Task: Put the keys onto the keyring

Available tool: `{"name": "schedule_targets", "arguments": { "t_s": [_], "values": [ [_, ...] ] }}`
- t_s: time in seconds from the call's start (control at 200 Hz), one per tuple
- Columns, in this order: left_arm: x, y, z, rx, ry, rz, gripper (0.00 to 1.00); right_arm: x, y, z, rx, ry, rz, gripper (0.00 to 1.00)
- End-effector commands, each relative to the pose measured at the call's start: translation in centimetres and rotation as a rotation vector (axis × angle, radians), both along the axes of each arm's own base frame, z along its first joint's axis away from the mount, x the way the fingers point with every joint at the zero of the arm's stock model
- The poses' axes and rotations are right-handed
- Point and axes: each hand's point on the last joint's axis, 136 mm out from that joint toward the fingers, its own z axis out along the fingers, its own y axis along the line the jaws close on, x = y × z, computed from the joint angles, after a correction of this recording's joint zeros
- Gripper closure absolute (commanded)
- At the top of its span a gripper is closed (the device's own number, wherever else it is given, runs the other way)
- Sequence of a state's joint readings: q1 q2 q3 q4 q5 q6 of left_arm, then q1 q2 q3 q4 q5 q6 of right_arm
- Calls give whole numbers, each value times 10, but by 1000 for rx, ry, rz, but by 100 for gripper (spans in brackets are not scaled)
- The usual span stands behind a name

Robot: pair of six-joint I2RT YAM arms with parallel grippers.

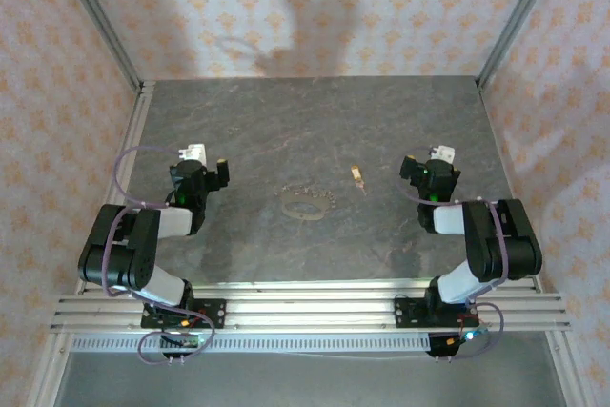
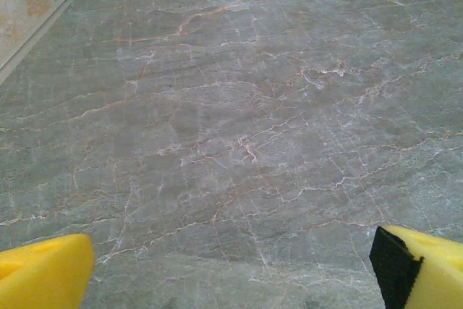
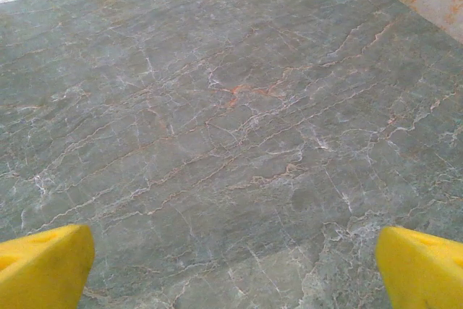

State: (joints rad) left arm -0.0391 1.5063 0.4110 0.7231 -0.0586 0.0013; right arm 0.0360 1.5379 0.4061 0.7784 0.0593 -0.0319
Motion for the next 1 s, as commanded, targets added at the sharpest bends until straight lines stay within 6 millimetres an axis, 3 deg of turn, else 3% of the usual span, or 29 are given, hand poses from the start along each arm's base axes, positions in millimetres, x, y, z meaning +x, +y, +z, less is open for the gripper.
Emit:
{"name": "schedule_targets", "arguments": {
  "t_s": [0.0, 0.676, 0.876, 0.996],
  "values": [
    [7, 1, 12, 8, -34, -7, 0, 4, -1, 10, -10, -28, 6, 1],
    [7, 0, 12, 6, -33, -11, 0, 7, 2, 14, -3, -14, 32, 1],
    [8, 10, 33, 7, 22, 58, 0, -1, -6, 62, 52, 17, -53, 1],
    [6, 8, 53, -14, 59, 58, 0, -20, -28, 89, 206, -43, -274, 1]
  ]
}}
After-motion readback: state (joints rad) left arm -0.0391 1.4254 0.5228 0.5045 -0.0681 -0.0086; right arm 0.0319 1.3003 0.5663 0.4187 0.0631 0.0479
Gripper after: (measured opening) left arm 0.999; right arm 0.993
